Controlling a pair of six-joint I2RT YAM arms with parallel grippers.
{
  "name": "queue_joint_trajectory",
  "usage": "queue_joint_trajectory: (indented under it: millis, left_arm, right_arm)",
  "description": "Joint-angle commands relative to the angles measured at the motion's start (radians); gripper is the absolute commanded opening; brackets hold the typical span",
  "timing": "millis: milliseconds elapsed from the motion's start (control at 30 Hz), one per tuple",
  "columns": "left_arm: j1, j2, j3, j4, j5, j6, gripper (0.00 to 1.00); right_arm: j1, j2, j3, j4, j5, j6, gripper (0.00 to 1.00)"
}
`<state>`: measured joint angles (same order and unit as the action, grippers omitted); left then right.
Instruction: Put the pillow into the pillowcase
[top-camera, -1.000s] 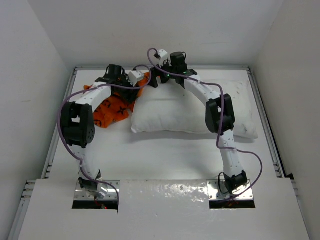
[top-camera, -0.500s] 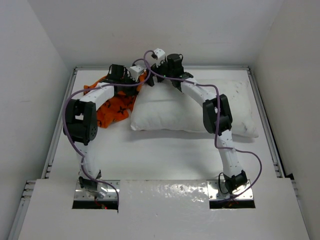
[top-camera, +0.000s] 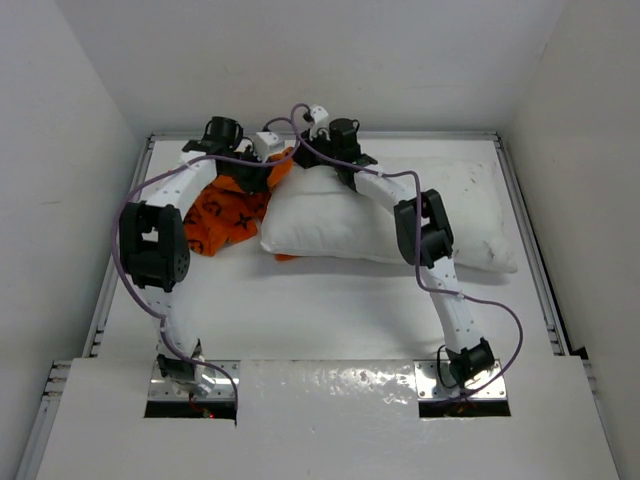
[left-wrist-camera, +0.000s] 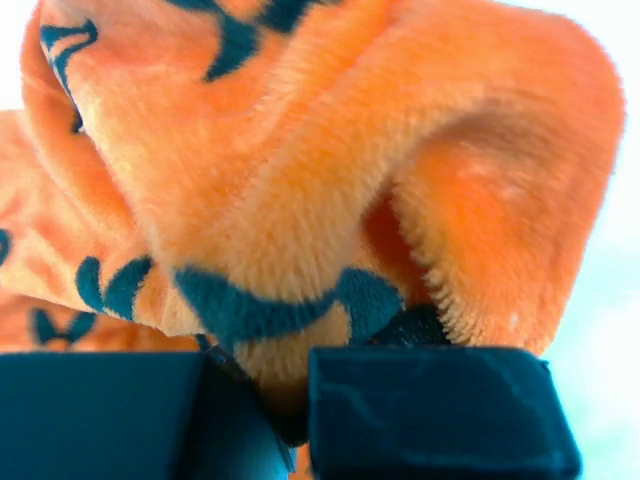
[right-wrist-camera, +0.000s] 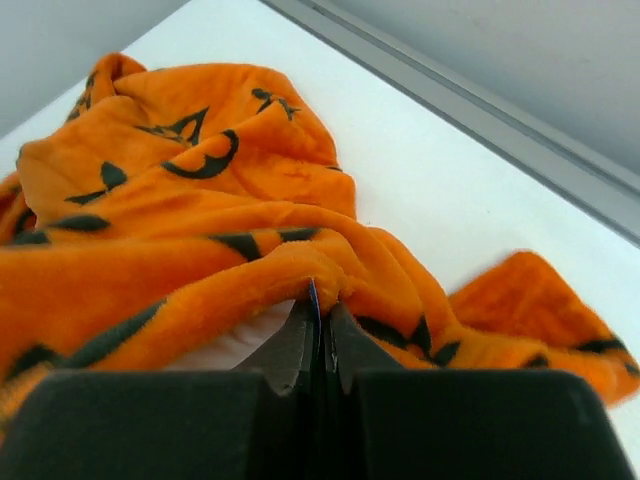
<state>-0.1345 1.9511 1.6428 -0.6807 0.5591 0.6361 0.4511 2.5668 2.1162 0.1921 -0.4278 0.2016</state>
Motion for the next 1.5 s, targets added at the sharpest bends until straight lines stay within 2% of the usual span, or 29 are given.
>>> queue_joint_trajectory:
  millis: [0, 67, 100, 167, 200, 300, 367, 433, 633, 667, 700, 733, 767, 800, 833, 900, 933, 1000, 1167, 1267, 1300, 1333, 1367, 1400, 1433, 1467]
  left_arm:
    - [0.021, -0.106, 0.121, -0.215, 0.090, 0.222, 0.00]
    - [0.021, -0.106, 0.162, -0.308, 0.079, 0.369, 0.00]
    - [0.021, -0.103, 0.179, -0.401, 0.071, 0.422, 0.00]
    - [0.021, -0.081, 0.260, -0.482, 0.073, 0.517, 0.00]
    - [0.021, -0.067, 0.302, -0.541, 0.097, 0.530, 0.00]
    - [0.016, 0.008, 0.487, -0.635, 0.186, 0.551, 0.00]
    - [0.006, 0.028, 0.523, -0.635, 0.209, 0.522, 0.00]
    - [-0.010, 0.029, 0.473, -0.635, 0.203, 0.524, 0.00]
    - [-0.014, 0.049, 0.297, -0.406, 0.111, 0.220, 0.00]
    - [-0.019, 0.054, 0.272, -0.351, 0.098, 0.091, 0.00]
    - [-0.033, 0.057, 0.247, -0.221, 0.044, 0.014, 0.00]
    - [-0.042, 0.060, 0.226, -0.153, 0.009, -0.056, 0.09]
    - [-0.053, 0.068, 0.197, -0.058, -0.017, -0.153, 0.19]
    - [-0.068, 0.072, 0.189, -0.027, -0.039, -0.182, 0.32]
    - [-0.074, 0.077, 0.181, -0.001, -0.034, -0.197, 0.48]
    - [-0.082, 0.081, 0.183, 0.036, -0.025, -0.226, 0.56]
    - [-0.082, 0.083, 0.183, 0.038, -0.025, -0.223, 0.57]
    - [-0.082, 0.085, 0.178, 0.026, -0.042, -0.202, 0.58]
    - [-0.097, 0.088, 0.184, 0.014, 0.013, -0.165, 0.56]
    - [-0.108, 0.094, 0.198, 0.012, 0.045, -0.145, 0.56]
    - [-0.109, 0.095, 0.196, 0.026, 0.050, -0.160, 0.56]
    - [-0.111, 0.097, 0.183, 0.050, 0.042, -0.208, 0.56]
    - [-0.112, 0.100, 0.174, 0.102, 0.001, -0.235, 0.55]
    - [-0.114, 0.109, 0.163, 0.124, -0.022, -0.262, 0.46]
    - [-0.116, 0.115, 0.164, 0.138, -0.039, -0.286, 0.39]
    - [-0.116, 0.121, 0.167, 0.145, -0.054, -0.292, 0.32]
  right_arm:
    - [-0.077, -0.123, -0.109, 0.142, 0.078, 0.201, 0.00]
    - [-0.141, -0.170, -0.213, 0.259, 0.144, 0.345, 0.00]
    - [-0.158, -0.225, -0.255, 0.289, 0.176, 0.372, 0.00]
    - [-0.187, -0.278, -0.356, 0.340, 0.251, 0.377, 0.00]
    - [-0.190, -0.302, -0.380, 0.339, 0.326, 0.363, 0.00]
    - [-0.190, -0.356, -0.427, 0.314, 0.409, 0.318, 0.00]
    - [-0.195, -0.373, -0.438, 0.274, 0.460, 0.331, 0.00]
    - [-0.200, -0.398, -0.455, 0.254, 0.533, 0.335, 0.00]
    - [-0.250, -0.445, -0.496, 0.224, 0.540, 0.360, 0.00]
    - [-0.250, -0.441, -0.496, 0.227, 0.503, 0.354, 0.00]
    - [-0.250, -0.433, -0.496, 0.231, 0.471, 0.354, 0.00]
    - [-0.250, -0.424, -0.493, 0.242, 0.437, 0.360, 0.00]
    - [-0.250, -0.406, -0.484, 0.247, 0.367, 0.375, 0.03]
    - [-0.250, -0.398, -0.473, 0.244, 0.335, 0.378, 0.16]
    - [-0.250, -0.392, -0.460, 0.216, 0.305, 0.371, 0.51]
    - [-0.252, -0.395, -0.394, 0.158, 0.250, 0.299, 0.66]
    - [-0.250, -0.402, -0.375, 0.098, 0.242, 0.261, 0.86]
    - [-0.250, -0.450, -0.337, 0.049, 0.242, 0.148, 0.99]
    - [-0.250, -0.577, -0.369, -0.011, 0.184, -0.019, 0.99]
    - [-0.241, -0.658, -0.406, -0.127, 0.039, -0.137, 0.58]
    - [-0.232, -0.680, -0.423, -0.202, 0.014, -0.171, 0.41]
    - [-0.221, -0.727, -0.464, -0.254, -0.015, -0.213, 0.39]
    - [-0.185, -0.753, -0.487, -0.304, -0.015, -0.326, 0.42]
    - [-0.160, -0.779, -0.514, -0.383, 0.001, -0.374, 0.65]
    - [-0.111, -0.805, -0.576, -0.413, 0.050, -0.457, 0.79]
    - [-0.089, -0.854, -0.603, -0.437, 0.069, -0.493, 0.88]
